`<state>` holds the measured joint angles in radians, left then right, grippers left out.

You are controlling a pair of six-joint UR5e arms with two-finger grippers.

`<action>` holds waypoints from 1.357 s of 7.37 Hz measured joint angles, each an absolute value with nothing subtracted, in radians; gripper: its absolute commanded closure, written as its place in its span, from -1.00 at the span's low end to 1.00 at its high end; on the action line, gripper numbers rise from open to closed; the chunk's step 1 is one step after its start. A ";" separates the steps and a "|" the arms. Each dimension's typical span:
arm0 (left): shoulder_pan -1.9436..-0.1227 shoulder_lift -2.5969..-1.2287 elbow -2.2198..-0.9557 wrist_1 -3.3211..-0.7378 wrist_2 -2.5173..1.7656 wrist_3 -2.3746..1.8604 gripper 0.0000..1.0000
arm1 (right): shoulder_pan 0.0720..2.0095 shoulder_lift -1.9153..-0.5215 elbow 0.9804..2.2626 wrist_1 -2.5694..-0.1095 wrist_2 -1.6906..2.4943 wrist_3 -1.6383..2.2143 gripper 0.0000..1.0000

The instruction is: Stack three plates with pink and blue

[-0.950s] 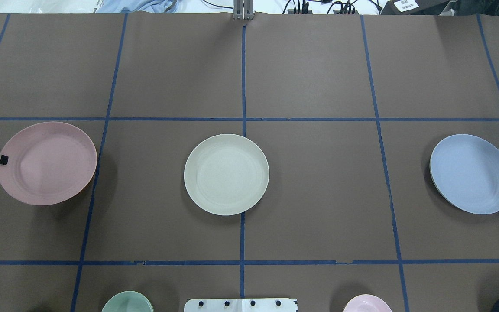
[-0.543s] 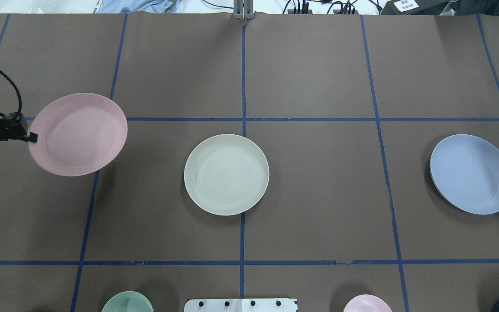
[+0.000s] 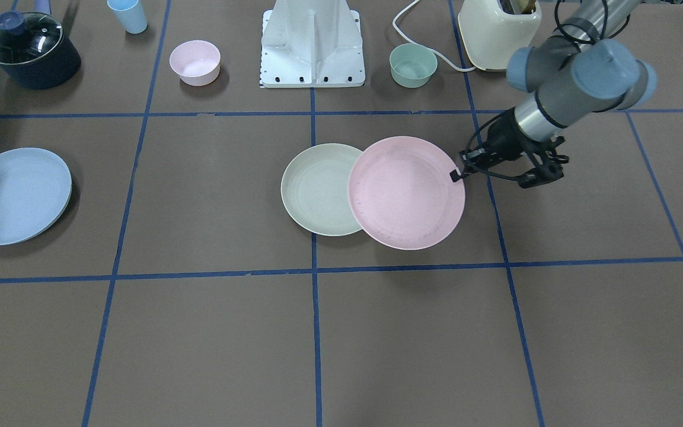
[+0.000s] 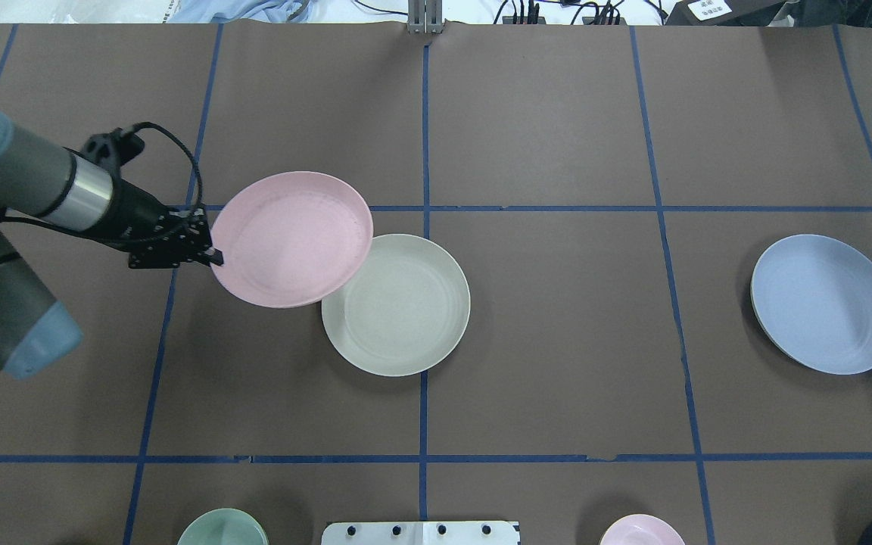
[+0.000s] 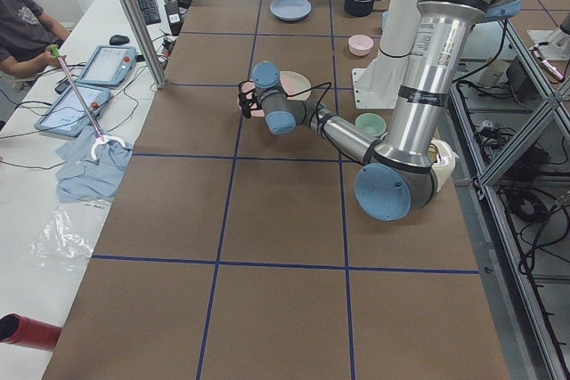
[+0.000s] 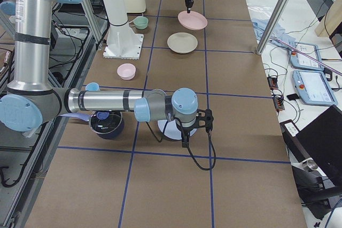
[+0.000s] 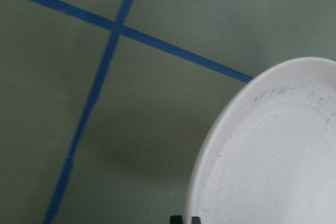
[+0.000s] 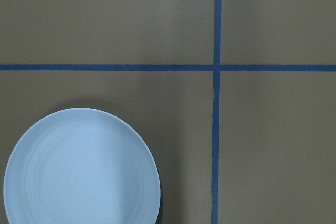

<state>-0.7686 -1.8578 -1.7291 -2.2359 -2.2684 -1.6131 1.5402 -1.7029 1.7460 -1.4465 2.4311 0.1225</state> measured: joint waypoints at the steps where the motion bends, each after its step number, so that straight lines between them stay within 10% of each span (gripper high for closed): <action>1: -0.697 -1.888 -1.731 -2.241 -2.208 -1.685 1.00 | 1.523 -1.704 1.740 -1.409 2.422 0.149 -0.99; 9: -0.498 -1.950 -1.713 -2.266 -2.022 -1.819 1.00 | 1.423 -1.704 1.728 -1.327 2.417 0.267 -1.00; 10: -0.504 -1.947 -1.713 -2.265 -2.022 -1.817 0.31 | 1.409 -1.704 1.726 -1.326 2.416 0.267 -1.00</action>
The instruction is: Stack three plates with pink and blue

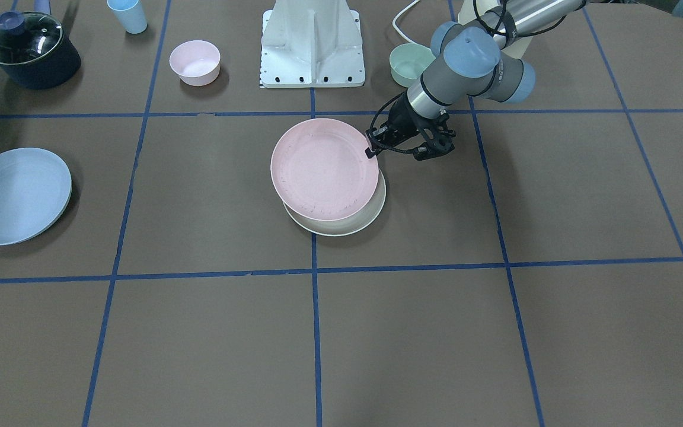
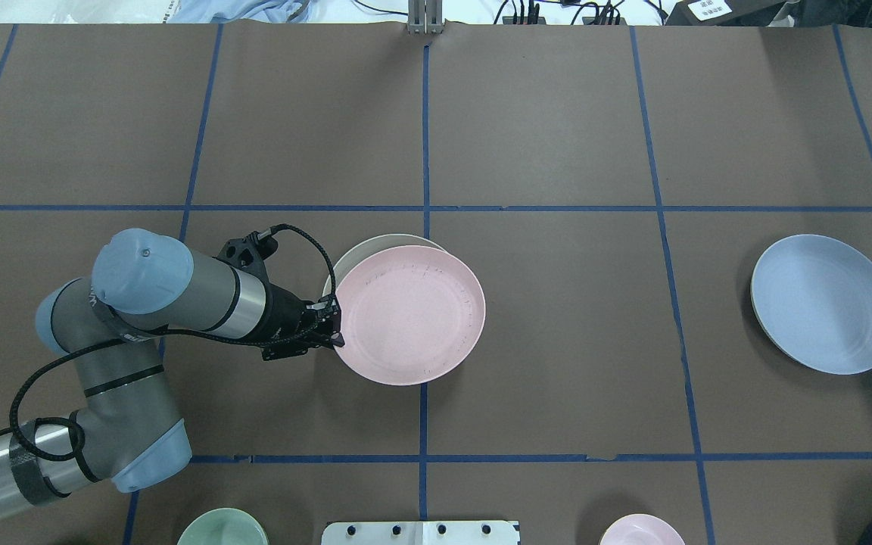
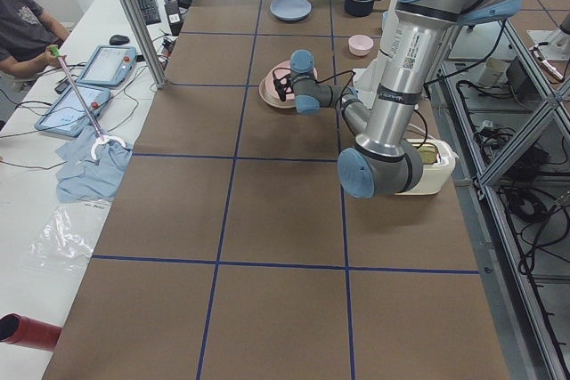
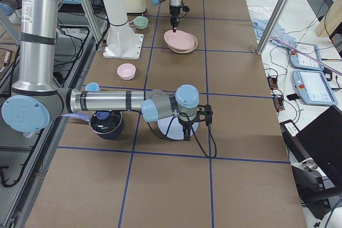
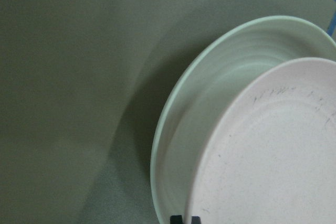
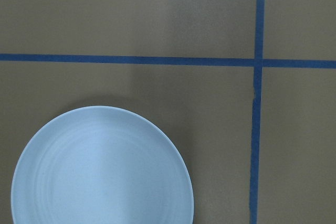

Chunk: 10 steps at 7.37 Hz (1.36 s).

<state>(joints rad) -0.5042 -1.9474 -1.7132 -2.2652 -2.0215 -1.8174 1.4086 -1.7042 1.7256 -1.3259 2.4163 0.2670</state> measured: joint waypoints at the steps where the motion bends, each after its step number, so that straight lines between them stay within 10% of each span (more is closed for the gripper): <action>1: -0.516 -1.944 -1.715 -2.264 -2.022 -1.814 -0.98 | 1.393 -1.704 1.722 -1.325 2.416 0.267 -1.00; 10: -0.590 -1.939 -1.741 -2.237 -2.028 -1.804 -1.00 | 1.230 -1.692 1.475 -1.021 2.377 0.267 -0.84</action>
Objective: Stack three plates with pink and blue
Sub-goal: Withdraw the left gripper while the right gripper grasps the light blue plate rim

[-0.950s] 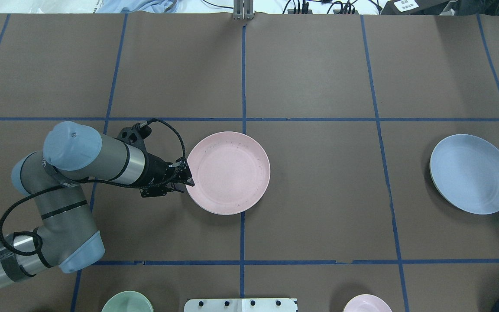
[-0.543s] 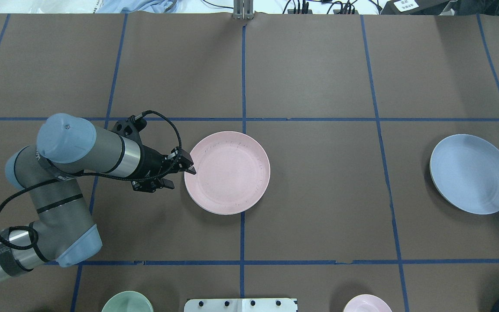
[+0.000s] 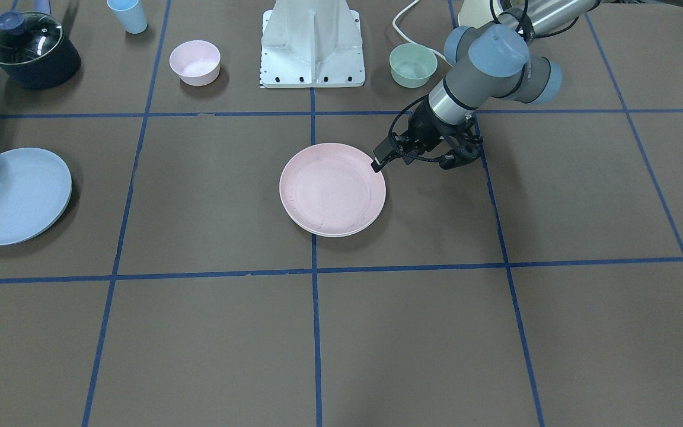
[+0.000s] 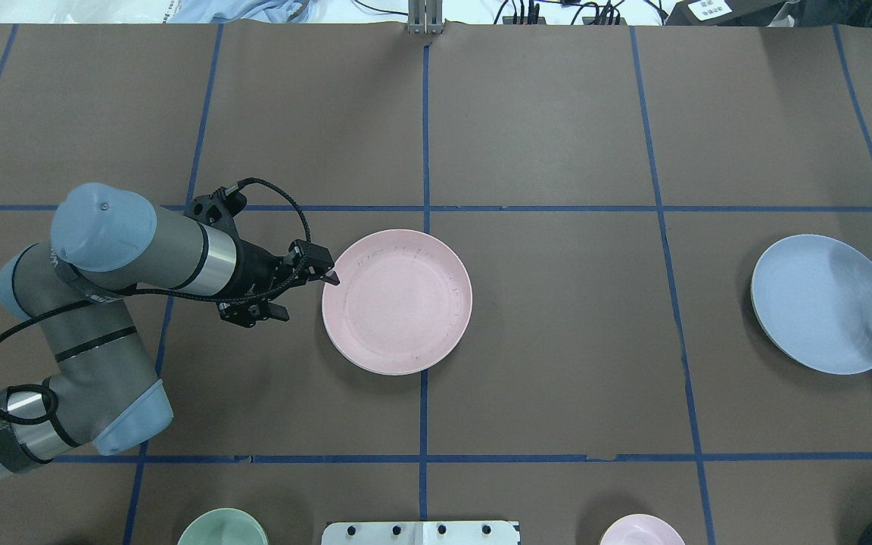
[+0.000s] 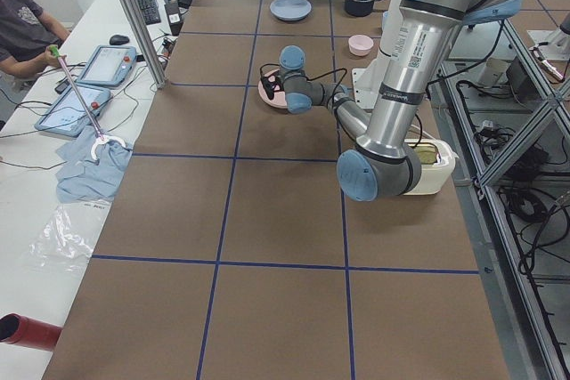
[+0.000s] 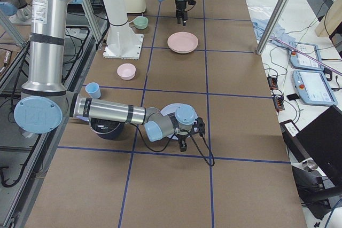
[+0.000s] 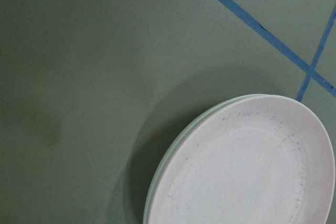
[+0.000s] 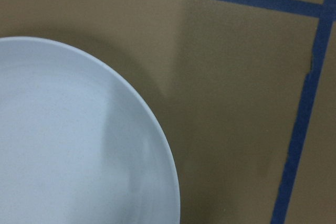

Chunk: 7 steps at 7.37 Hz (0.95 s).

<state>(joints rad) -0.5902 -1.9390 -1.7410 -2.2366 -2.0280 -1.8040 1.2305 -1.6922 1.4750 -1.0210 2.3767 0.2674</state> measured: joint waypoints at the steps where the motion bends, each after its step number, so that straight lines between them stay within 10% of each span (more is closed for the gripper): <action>1: -0.594 -1.938 -1.745 -2.237 -2.028 -1.804 -1.00 | 1.222 -1.690 1.467 -1.019 2.378 0.267 -0.65; 4: -0.605 -1.927 -1.755 -2.236 -2.028 -1.802 -1.00 | 1.204 -1.689 1.454 -1.021 2.381 0.270 0.04; 6: -0.628 -1.908 -1.766 -2.232 -2.032 -1.772 -1.00 | 1.191 -1.684 1.452 -1.021 2.382 0.282 1.00; 7: -0.640 -1.887 -1.789 -2.212 -2.034 -1.729 -1.00 | 1.188 -1.682 1.451 -1.020 2.382 0.288 1.00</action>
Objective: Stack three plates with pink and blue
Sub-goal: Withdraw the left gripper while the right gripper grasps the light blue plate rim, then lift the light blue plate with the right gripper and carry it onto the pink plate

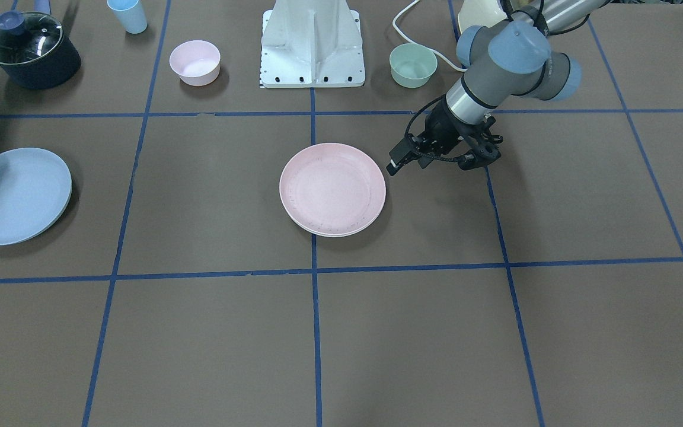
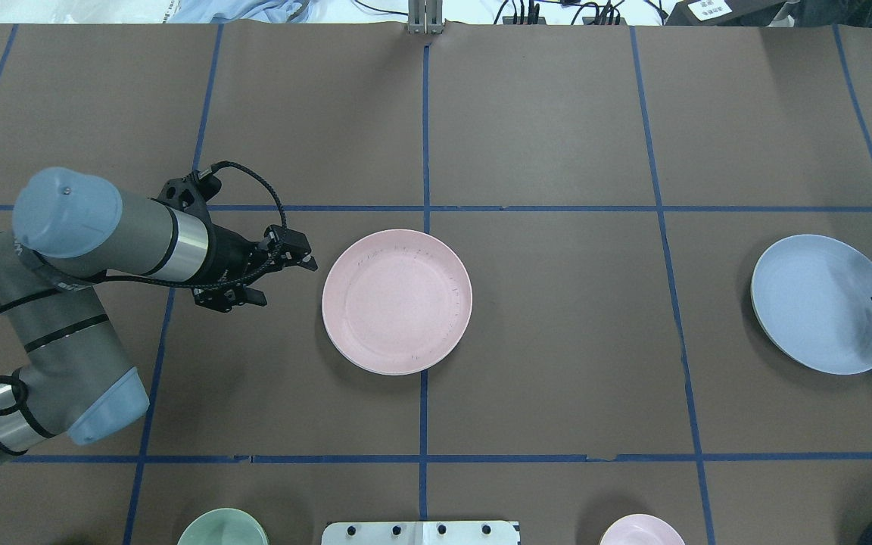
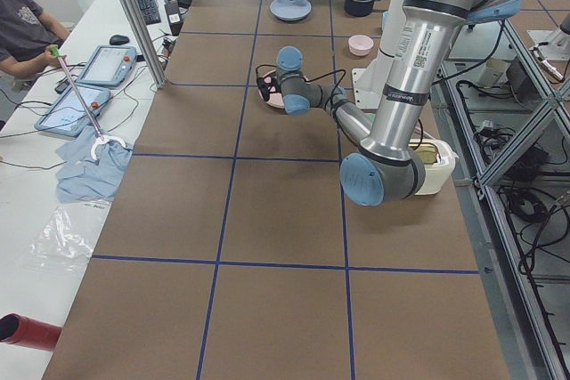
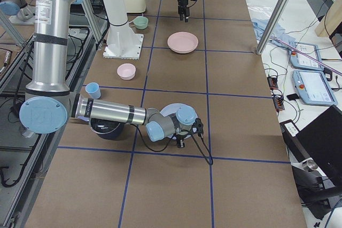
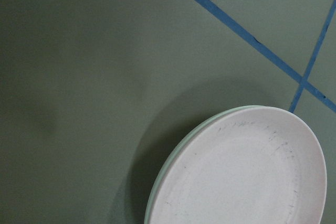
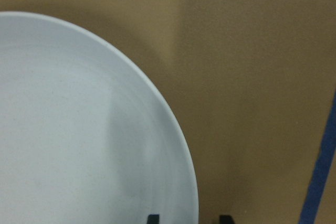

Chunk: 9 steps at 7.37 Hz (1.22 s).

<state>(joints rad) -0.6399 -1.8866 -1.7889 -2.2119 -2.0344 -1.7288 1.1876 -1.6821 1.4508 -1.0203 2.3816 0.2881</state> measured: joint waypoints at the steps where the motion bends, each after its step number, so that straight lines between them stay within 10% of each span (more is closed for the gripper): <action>1: -0.654 -1.865 -1.823 -2.165 -2.036 -1.676 -1.00 | 1.187 -1.679 1.451 -1.020 2.384 0.291 1.00; 9: -0.963 -1.565 -1.910 -2.013 -2.031 -0.937 -1.00 | 1.262 -1.547 1.633 -1.019 2.602 0.616 1.00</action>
